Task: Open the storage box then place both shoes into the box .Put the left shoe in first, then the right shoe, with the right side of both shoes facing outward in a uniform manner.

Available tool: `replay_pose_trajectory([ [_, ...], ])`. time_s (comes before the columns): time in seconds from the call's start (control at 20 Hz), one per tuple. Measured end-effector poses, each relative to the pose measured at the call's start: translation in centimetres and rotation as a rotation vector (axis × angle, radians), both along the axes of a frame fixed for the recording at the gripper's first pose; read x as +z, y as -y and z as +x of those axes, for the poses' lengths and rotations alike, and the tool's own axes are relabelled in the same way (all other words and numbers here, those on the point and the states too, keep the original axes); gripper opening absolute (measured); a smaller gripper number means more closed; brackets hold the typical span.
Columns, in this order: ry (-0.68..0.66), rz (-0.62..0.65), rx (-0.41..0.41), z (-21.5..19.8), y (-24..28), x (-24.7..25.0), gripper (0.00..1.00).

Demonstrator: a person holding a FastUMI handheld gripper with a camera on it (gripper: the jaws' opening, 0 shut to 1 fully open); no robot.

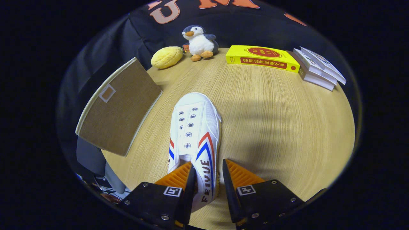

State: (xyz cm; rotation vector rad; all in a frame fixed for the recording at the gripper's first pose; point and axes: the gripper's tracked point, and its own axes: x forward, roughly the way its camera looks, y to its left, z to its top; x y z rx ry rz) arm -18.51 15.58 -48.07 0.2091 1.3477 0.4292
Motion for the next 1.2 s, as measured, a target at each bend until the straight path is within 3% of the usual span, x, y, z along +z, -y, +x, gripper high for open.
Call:
replay_pose_trajectory([
  [0.05, -0.029, 0.036, -0.029, -0.1, -0.2, 0.1, 0.49],
  [0.1, -0.049, 0.052, -0.067, -0.2, 0.1, -0.2, 0.41],
  [0.25, -0.06, 0.055, -0.111, 0.0, 0.2, -0.3, 0.31],
  [0.4, -0.068, 0.042, -0.145, 0.1, 0.4, 0.1, 0.07],
  [0.55, -0.028, 0.024, -0.176, 0.7, 0.6, 0.8, 0.03],
  [0.9, 0.019, 0.113, -0.292, 4.3, -1.5, 5.8, 0.01],
  [1.2, 0.106, 0.122, -0.285, 7.7, -4.4, 11.7, 0.01],
])
